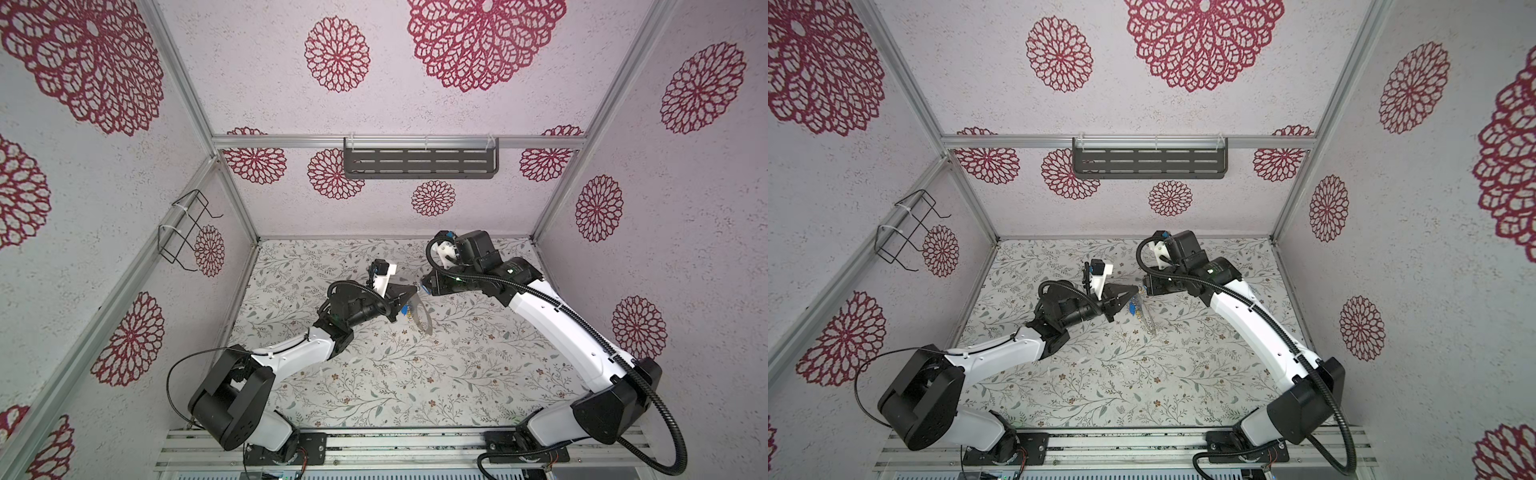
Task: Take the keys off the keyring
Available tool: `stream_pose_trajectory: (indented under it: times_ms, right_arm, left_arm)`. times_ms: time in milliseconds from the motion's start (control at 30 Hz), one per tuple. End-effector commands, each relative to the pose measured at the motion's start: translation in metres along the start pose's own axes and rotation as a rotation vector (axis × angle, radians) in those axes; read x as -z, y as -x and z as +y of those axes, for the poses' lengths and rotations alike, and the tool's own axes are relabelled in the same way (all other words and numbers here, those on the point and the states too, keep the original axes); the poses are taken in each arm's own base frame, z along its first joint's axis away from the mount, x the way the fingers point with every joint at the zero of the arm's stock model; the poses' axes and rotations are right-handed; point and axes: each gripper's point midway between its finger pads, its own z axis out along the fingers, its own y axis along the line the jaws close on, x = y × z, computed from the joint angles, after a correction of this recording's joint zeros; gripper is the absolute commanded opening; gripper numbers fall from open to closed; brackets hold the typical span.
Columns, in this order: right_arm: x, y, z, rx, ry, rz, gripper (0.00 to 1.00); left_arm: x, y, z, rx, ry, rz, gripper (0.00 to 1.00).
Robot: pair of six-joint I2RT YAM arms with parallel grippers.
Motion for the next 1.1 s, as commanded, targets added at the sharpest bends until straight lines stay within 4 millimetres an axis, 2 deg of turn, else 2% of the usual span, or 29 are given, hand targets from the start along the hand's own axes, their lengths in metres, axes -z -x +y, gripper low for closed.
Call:
stream_pose_trajectory:
  times_ms: [0, 367, 667, 867, 1067]
  right_arm:
    - [0.013, 0.029, -0.026, -0.022, -0.133, -0.118, 0.0]
    - [0.003, 0.008, -0.045, -0.05, -0.163, -0.068, 0.0]
    - [-0.008, -0.019, -0.05, -0.074, -0.134, -0.034, 0.0]
    - [0.001, -0.019, -0.049, -0.071, -0.115, -0.101, 0.0]
    - [0.009, -0.019, -0.044, -0.072, -0.078, -0.157, 0.0]
  left_arm:
    - [0.011, 0.03, -0.026, -0.148, -0.066, -0.114, 0.0]
    - [0.022, 0.049, -0.028, -0.194, -0.041, -0.221, 0.0]
    - [0.026, 0.069, -0.02, -0.154, 0.011, -0.319, 0.0]
    - [0.035, 0.085, -0.01, -0.07, 0.061, -0.416, 0.0]
    - [0.034, 0.086, -0.008, 0.007, 0.04, -0.441, 0.0]
